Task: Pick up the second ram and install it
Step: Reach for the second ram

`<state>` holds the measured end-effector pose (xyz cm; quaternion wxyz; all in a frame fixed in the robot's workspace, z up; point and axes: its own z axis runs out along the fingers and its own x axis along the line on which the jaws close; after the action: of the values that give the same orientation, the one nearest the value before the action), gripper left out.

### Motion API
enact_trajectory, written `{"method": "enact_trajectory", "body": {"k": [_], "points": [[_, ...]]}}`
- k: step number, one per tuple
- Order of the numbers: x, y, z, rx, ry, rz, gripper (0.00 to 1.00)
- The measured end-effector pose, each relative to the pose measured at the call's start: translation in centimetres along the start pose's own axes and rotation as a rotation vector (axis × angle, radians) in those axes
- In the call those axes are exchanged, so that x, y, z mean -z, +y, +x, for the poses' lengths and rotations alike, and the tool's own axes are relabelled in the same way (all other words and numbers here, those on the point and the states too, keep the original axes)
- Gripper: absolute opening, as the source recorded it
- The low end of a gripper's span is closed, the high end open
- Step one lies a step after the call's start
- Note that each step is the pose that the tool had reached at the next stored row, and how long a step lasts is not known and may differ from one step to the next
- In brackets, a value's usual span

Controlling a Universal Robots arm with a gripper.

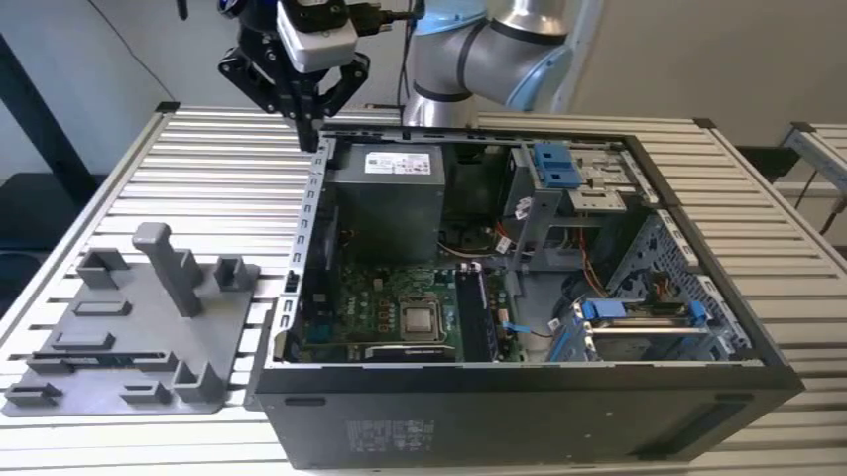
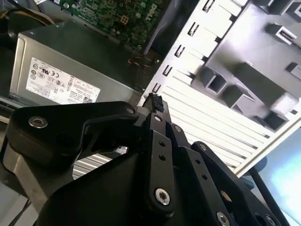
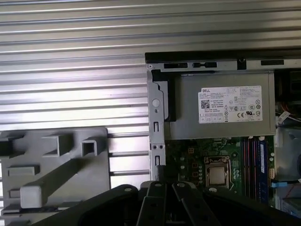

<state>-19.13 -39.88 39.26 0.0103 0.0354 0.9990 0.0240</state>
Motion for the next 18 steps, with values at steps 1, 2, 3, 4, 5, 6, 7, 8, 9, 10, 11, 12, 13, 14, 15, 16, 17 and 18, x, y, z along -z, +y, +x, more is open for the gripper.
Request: {"method": "enact_trajectory", "body": {"k": [1, 2, 3, 4, 5, 6, 7, 8, 9, 10, 11, 12, 13, 14, 15, 16, 17, 18], "points": [[0.01, -0.02, 0.23, 0.000, 0.0000, 0.0000, 0.11], [0.01, -0.04, 0.49, 0.000, 0.0000, 0.0000, 0.11], [0.01, -0.05, 0.73, 0.000, -0.0001, 0.0000, 0.11], [0.02, -0.07, 0.98, 0.000, -0.0001, -0.0001, 0.11], [0.02, -0.09, 1.22, 0.000, 0.0000, 0.0000, 0.11], [0.03, -0.10, 1.47, 0.000, 0.0000, 0.0000, 0.11], [0.04, -0.12, 1.71, 0.000, 0.0000, -0.0001, 0.11], [0.04, -0.14, 1.94, 0.000, 0.0000, 0.0000, 0.11], [0.05, -0.15, 2.17, 0.000, 0.0000, 0.0000, 0.11], [0.05, -0.17, 2.41, 0.000, 0.0000, 0.0000, 0.11], [0.06, -0.19, 2.65, 0.000, 0.0000, 0.0000, 0.11], [0.06, -0.20, 2.88, 0.000, -0.0001, -0.0001, 0.11], [0.07, -0.22, 3.13, 0.000, 0.0000, 0.0000, 0.11], [0.07, -0.24, 3.38, 0.000, 0.0000, -0.0001, 0.11], [0.08, -0.26, 3.63, 0.000, 0.0000, 0.0000, 0.11], [0.08, -0.27, 3.88, 0.000, 0.0000, 0.0000, 0.11], [0.09, -0.29, 4.14, 0.000, -0.0001, -0.0001, 0.11], [0.10, -0.31, 4.39, 0.000, 0.0000, 0.0000, 0.11]]}}
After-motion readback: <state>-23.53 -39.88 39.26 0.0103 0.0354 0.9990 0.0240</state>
